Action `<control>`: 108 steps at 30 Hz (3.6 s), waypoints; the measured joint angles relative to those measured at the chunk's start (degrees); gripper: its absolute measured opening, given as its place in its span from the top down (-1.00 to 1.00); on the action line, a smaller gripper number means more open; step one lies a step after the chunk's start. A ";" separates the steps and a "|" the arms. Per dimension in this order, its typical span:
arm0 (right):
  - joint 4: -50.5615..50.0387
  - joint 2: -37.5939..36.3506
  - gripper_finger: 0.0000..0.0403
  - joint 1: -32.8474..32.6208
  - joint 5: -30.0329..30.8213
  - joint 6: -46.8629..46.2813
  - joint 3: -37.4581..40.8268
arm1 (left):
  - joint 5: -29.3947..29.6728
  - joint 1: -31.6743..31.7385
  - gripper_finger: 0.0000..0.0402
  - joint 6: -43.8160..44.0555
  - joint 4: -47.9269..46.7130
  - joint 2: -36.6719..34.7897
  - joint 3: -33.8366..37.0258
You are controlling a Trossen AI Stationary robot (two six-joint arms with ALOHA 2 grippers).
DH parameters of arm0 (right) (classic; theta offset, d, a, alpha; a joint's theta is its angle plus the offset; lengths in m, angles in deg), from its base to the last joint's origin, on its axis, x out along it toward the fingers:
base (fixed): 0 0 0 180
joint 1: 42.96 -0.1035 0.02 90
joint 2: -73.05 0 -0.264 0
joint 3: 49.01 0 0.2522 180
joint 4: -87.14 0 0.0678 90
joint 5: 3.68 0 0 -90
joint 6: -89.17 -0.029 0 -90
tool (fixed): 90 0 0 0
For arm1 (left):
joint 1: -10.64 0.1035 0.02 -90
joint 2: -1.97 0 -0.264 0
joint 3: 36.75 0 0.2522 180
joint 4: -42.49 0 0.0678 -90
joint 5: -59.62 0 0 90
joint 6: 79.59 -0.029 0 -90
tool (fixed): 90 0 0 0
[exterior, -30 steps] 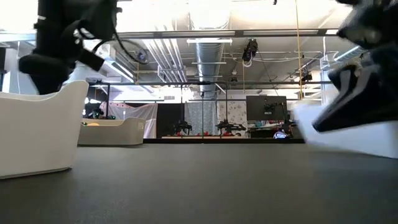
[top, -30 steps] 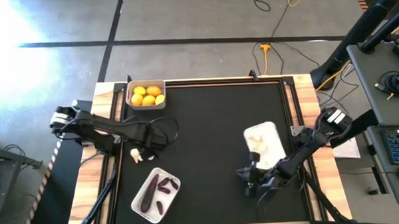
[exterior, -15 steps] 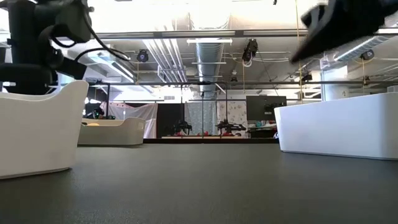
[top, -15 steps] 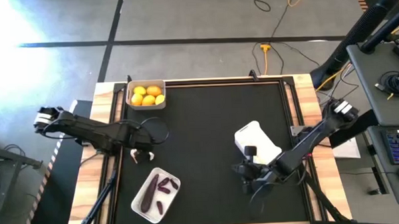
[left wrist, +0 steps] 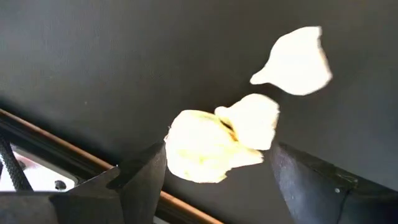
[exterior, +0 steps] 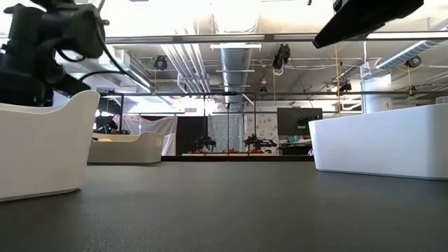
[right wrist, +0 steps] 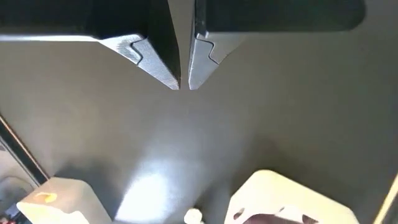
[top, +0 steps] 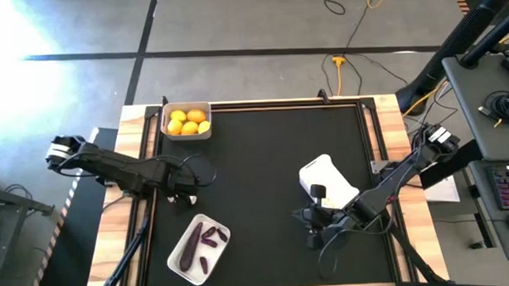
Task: Sort produce into baskets
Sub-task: Put the left garlic into the middle right white bin
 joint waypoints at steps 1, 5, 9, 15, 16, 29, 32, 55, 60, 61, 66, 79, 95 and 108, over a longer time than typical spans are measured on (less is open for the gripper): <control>-0.09 0.08 0.87 -0.02 -0.06 -0.49 0.04 | -0.02 0.00 -0.34 -0.16 -0.02 1.14 0.02; 0.13 0.43 0.87 -0.02 -2.66 -4.86 0.04 | -0.16 0.00 -0.33 -2.00 0.01 5.87 0.19; 0.41 0.44 0.87 -0.02 -8.52 -9.07 0.04 | 0.00 0.00 -0.29 -3.22 0.51 10.54 0.83; 0.36 0.44 0.87 -0.07 -11.86 -12.13 0.04 | -0.27 -0.17 -0.09 -5.58 0.84 15.96 1.33; 0.38 0.44 0.87 -0.07 -11.88 -12.11 0.04 | -0.32 -0.23 -0.03 -6.34 0.81 16.67 1.23; 0.37 0.44 0.87 0.35 -11.79 -7.01 0.04 | 12.71 -0.39 0.45 -8.57 -13.82 15.32 -15.64; 0.38 0.44 0.87 0.35 -11.77 -7.02 0.04 | 19.86 -1.10 0.40 -8.36 -4.44 14.43 -21.06; 1.00 0.84 0.87 0.35 -11.90 -12.79 5.20 | 22.74 -5.77 0.26 -27.36 83.34 50.21 -24.36; 2.10 3.65 0.75 0.59 -13.35 -6.37 4.25 | 22.42 -5.90 0.08 -27.93 81.81 52.60 -26.44; 1.88 4.50 0.70 0.59 -13.41 -4.69 3.95 | 22.25 -5.92 0.03 -28.45 81.14 52.25 -26.58; 1.46 7.78 0.40 1.58 -10.62 -0.30 1.03 | 22.47 -6.47 -0.20 -29.32 71.81 47.15 -26.48; -3.13 14.25 -0.36 10.74 -18.28 7.81 -7.41 | 38.64 -14.32 -0.18 -28.00 64.66 27.36 -17.68; -10.76 23.71 -0.37 16.55 -29.33 2.78 -10.08 | 42.60 -15.15 -0.15 -29.33 102.30 32.48 -1.20; -37.52 17.23 0.37 16.55 -25.44 0.53 -24.19 | 43.80 -15.74 -0.15 -29.54 102.95 36.85 -1.67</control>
